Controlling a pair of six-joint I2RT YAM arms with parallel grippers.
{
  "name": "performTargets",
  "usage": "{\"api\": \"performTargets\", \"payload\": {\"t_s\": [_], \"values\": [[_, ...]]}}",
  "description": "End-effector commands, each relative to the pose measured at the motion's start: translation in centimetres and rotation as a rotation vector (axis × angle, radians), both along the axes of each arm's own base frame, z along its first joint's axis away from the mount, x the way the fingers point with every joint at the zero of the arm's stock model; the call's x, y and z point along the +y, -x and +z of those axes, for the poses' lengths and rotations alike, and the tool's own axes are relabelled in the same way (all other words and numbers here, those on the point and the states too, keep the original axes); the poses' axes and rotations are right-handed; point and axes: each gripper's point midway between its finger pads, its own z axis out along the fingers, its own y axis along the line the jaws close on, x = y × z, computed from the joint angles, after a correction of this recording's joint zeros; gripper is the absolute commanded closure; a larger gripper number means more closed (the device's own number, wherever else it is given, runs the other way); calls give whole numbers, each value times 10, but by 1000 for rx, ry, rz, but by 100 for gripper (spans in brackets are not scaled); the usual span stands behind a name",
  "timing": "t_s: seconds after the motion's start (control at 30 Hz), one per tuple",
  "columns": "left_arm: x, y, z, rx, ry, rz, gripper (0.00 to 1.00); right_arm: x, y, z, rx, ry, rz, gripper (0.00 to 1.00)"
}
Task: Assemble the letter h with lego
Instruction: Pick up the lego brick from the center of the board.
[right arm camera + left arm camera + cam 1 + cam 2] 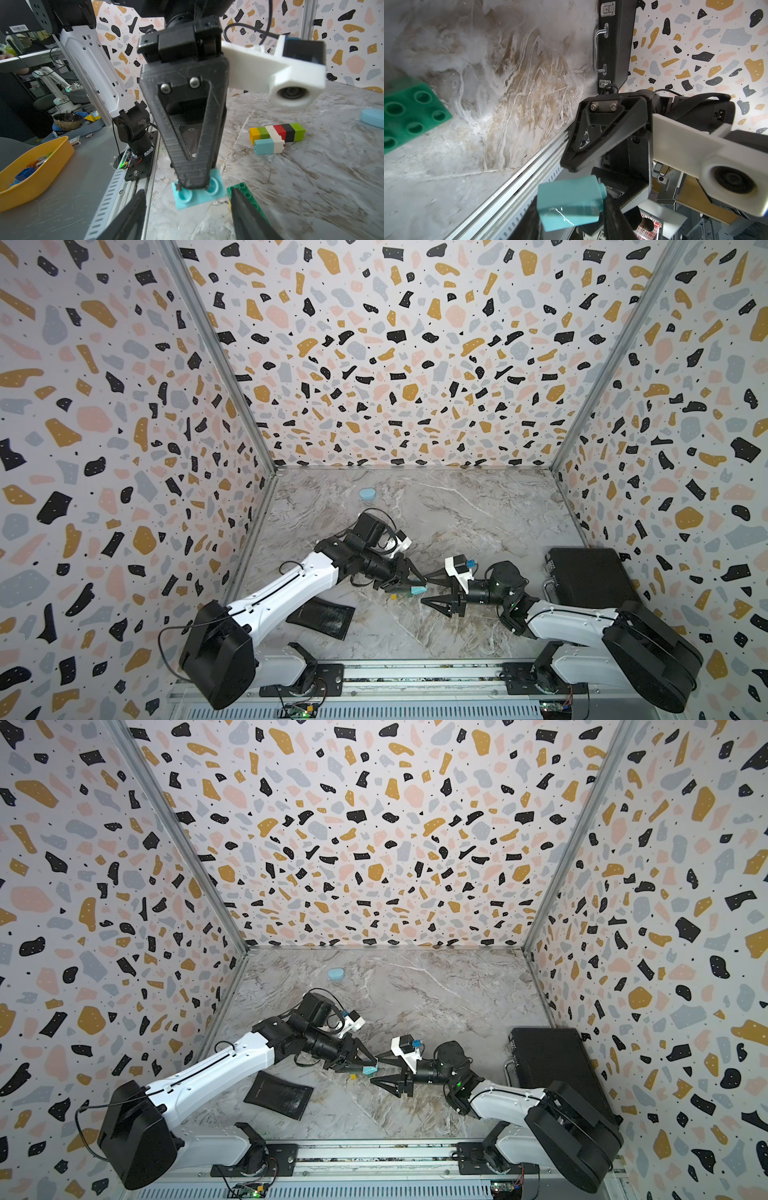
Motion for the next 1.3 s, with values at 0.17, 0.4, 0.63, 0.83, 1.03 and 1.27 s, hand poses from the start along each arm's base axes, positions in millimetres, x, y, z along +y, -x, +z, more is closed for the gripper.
{"api": "performTargets", "payload": {"t_s": [0.17,0.4,0.63,0.83,1.03,1.27], "values": [[-14,4,1,-1,36,-44,84,5,-3,10,-52,9,-14,37],[-14,6,-4,12,27,-53,84,5,-4,10,-62,22,-28,45],[-13,8,-3,12,26,-63,83,6,-6,8,-61,38,-31,59],[-13,9,-3,9,25,-67,79,8,-6,5,-51,57,-27,72],[-9,6,1,-16,12,-49,58,8,-12,1,-47,88,-56,80],[15,-16,11,-102,-63,65,29,5,-28,-11,-30,175,-141,85]]}}
